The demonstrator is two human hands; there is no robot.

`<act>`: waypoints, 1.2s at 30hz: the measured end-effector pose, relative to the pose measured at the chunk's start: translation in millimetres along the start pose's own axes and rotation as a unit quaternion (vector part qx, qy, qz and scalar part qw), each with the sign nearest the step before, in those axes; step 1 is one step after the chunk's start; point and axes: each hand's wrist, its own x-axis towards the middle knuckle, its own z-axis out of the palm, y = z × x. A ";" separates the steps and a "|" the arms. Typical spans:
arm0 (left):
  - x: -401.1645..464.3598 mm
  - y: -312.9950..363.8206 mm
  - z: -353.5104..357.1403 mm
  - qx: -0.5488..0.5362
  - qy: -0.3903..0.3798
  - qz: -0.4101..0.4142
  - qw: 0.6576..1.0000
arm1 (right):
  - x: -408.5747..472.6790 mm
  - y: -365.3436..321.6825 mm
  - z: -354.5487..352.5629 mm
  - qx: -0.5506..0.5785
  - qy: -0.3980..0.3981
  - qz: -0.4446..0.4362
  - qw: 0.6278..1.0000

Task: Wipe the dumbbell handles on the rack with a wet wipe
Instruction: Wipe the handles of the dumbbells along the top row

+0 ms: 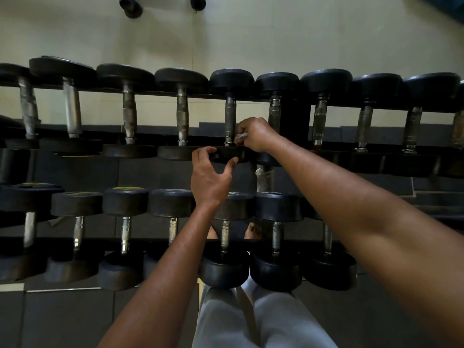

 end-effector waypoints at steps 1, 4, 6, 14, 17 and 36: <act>0.5 0.7 0.0 -0.001 -0.001 0.000 1.000 | 0.6 0.0 -0.3 0.007 -0.001 0.000 1.000; 0.4 2.4 -0.9 0.002 -0.004 -0.002 1.000 | -1.2 0.5 -5.4 0.014 -0.015 0.003 1.000; 0.2 3.4 -1.9 0.002 -0.007 -0.004 1.000 | -5.9 2.1 -9.0 0.051 -0.002 -0.004 0.999; 3.4 1.7 -5.6 0.010 -0.017 0.000 1.000 | -19.3 -6.6 0.8 -0.012 0.056 -0.139 0.989; 3.3 0.2 -5.8 0.009 -0.018 0.001 1.000 | -17.6 -7.1 -0.9 0.002 0.085 -0.158 0.984; 3.2 -4.3 -4.3 -0.002 -0.015 0.011 1.000 | 34.0 -35.3 8.3 0.470 0.272 0.176 0.821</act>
